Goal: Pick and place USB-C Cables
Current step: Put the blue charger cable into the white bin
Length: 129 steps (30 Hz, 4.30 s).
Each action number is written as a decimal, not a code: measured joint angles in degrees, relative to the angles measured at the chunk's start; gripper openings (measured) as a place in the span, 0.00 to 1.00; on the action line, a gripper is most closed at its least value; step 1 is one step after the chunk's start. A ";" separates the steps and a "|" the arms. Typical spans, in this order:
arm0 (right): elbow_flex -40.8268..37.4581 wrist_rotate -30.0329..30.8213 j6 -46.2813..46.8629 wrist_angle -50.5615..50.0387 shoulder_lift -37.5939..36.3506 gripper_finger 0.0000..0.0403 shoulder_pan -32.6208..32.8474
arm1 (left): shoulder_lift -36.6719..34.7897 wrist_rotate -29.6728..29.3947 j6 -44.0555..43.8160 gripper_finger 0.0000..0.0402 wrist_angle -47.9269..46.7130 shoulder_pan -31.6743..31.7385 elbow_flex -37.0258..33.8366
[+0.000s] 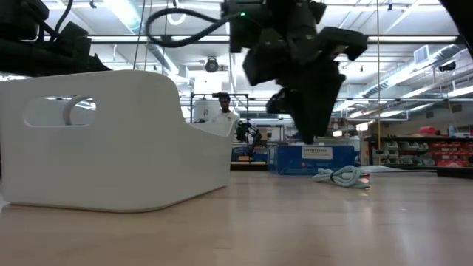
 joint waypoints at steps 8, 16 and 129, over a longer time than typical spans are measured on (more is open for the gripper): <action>-13.44 1.84 0.70 7.10 -10.04 0.36 -2.99 | 0.00 -0.01 0.00 0.06 0.00 0.01 0.01; -23.45 1.92 9.45 14.36 -14.91 0.42 -4.43 | 0.00 0.00 0.00 0.06 -0.01 0.00 0.02; -31.32 12.88 13.73 36.90 -21.26 0.11 2.51 | -0.02 0.00 0.00 0.06 0.00 0.02 0.02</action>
